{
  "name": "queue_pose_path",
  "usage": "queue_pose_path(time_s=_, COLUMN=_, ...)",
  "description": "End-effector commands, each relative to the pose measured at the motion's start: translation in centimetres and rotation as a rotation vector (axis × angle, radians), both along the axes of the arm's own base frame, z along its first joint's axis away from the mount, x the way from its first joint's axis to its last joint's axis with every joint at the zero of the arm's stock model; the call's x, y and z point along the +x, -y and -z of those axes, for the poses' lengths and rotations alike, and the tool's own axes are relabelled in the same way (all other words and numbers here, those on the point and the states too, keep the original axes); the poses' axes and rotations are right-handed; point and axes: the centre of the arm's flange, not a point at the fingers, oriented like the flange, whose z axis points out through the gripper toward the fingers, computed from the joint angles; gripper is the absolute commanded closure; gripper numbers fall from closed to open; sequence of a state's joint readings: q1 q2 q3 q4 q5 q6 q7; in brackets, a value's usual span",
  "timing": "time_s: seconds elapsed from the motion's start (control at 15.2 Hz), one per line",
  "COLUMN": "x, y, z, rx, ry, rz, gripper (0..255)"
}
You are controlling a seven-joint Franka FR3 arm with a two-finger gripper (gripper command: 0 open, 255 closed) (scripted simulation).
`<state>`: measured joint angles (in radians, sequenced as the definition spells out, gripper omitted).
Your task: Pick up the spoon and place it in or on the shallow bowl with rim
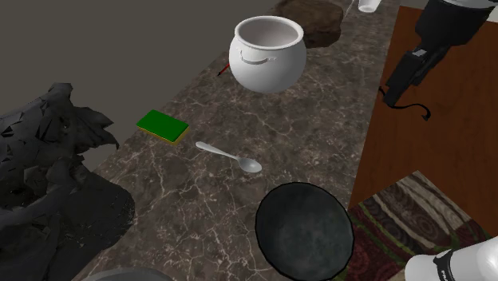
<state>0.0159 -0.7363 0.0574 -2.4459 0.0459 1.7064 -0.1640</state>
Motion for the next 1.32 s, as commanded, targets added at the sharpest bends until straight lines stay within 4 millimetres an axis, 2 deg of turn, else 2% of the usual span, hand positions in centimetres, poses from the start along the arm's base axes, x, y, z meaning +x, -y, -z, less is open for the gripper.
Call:
queue_pose_path(time_s=0.0, x=0.0, y=0.0, z=0.0, rx=0.000, ry=0.000, rz=0.000, gripper=0)
queue_pose_path(time_s=1.25, x=9.1, y=-17.5, z=11.9, rx=0.115, ry=0.116, rz=-0.124, gripper=0)
